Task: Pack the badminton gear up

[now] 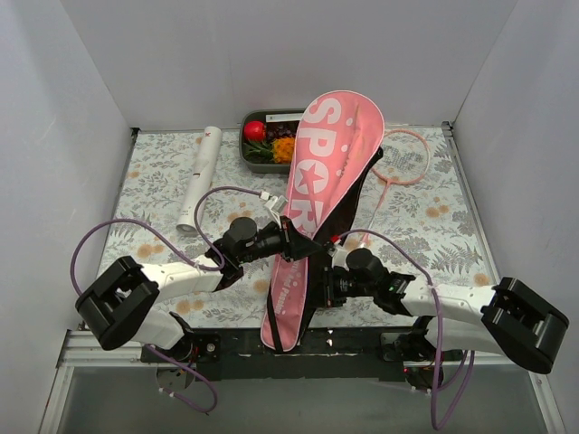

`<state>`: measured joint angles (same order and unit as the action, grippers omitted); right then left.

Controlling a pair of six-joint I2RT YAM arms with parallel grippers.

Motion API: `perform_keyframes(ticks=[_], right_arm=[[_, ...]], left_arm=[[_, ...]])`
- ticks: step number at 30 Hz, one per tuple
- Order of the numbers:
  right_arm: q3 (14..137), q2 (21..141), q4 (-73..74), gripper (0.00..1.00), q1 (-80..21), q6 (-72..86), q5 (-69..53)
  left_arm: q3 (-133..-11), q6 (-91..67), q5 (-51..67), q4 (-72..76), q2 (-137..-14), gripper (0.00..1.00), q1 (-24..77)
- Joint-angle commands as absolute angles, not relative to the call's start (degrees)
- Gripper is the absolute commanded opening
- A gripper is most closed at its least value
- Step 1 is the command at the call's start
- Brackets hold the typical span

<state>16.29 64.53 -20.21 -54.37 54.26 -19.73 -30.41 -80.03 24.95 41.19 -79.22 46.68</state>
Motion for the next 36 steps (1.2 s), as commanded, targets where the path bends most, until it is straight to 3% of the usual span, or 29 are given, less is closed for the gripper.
perform_keyframes(ticks=[1,2,5,7,9,12,19,26,36], right_arm=[[23.18,67.22,-33.96,0.01,-51.77,48.97,-11.43],[24.07,67.5,-30.62,0.01,-51.77,48.61,-9.69],[24.5,72.05,-41.74,0.01,-51.16,48.61,-18.06],[25.4,72.51,-38.06,0.01,-50.98,48.34,-14.53],[22.34,72.16,-49.19,0.01,-50.89,48.52,-14.49],[23.73,72.34,-48.78,0.01,-49.66,47.29,-14.69],[20.39,77.69,-66.61,0.01,-48.08,52.91,-23.2],[23.65,75.85,-44.15,0.01,-47.99,51.33,-17.24],[22.76,79.45,-47.02,0.01,-49.31,54.23,-17.83]], left_arm=[[-26.98,-83.23,36.83,36.83,-75.77,0.0,50.01],[-26.9,-82.8,36.74,36.04,-74.37,0.0,50.01],[-27.07,-82.53,36.56,33.93,-72.52,0.0,49.92],[-27.42,-82.35,36.74,32.26,-71.2,0.0,50.01],[-27.42,-82.87,36.91,31.9,-69.97,0.0,50.01],[-26.37,-83.23,36.91,31.99,-68.65,0.0,49.92],[-25.05,-84.63,37.44,33.75,-68.91,0.0,49.92],[-25.57,-84.9,37.44,33.84,-70.48,0.0,50.01],[-28.65,-88.76,39.02,38.05,-75.58,0.0,49.75]])
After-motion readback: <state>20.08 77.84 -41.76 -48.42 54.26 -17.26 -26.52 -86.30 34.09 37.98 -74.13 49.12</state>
